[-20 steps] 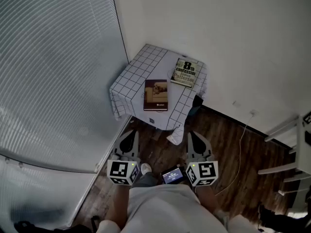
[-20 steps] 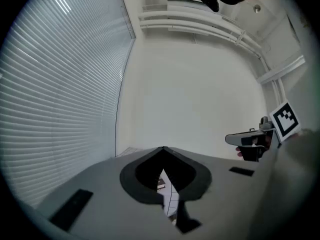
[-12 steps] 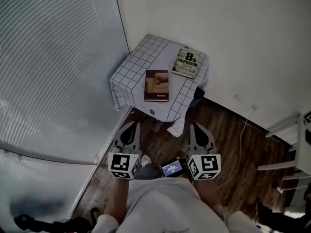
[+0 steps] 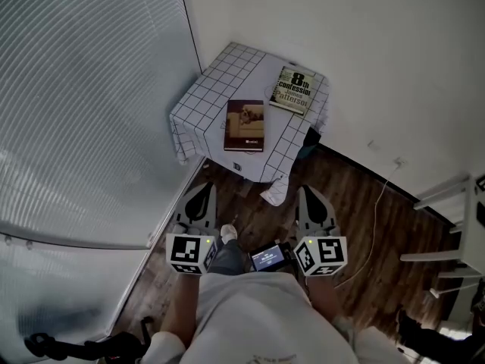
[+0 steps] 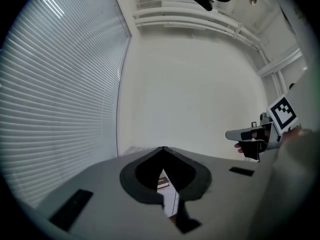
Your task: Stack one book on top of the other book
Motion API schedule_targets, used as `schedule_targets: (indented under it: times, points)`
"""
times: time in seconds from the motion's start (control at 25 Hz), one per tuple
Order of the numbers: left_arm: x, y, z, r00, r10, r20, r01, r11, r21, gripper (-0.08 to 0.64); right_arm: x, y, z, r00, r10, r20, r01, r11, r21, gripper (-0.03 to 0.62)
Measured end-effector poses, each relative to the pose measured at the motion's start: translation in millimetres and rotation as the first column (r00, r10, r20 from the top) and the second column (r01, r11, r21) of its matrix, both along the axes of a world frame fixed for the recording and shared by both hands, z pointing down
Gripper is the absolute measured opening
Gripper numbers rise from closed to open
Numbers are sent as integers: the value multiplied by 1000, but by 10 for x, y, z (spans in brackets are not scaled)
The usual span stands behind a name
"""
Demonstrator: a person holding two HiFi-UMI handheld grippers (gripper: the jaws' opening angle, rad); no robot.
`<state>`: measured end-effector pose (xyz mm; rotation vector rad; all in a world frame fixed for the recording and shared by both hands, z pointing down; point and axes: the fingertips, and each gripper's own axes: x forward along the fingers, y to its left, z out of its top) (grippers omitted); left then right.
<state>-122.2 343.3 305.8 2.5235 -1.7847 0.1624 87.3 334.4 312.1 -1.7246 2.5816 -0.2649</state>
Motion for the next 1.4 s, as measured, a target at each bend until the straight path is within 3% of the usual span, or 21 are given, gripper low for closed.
schedule_targets:
  times: [0.48, 1.0, 1.4]
  points:
    - [-261, -658, -14, 1000, 11, 8, -11, 1000, 16, 6, -233, -560, 83, 1000, -5, -15, 4, 999, -36, 7]
    - [-626, -1666, 259, 999, 32, 21, -31, 999, -41, 6, -542, -1522, 236, 996, 31, -83, -38, 995, -87, 8]
    - [-806, -2134, 533, 995, 98, -12, -99, 991, -88, 6, -781, -1857, 447, 993, 79, -84, -90, 986, -140, 8]
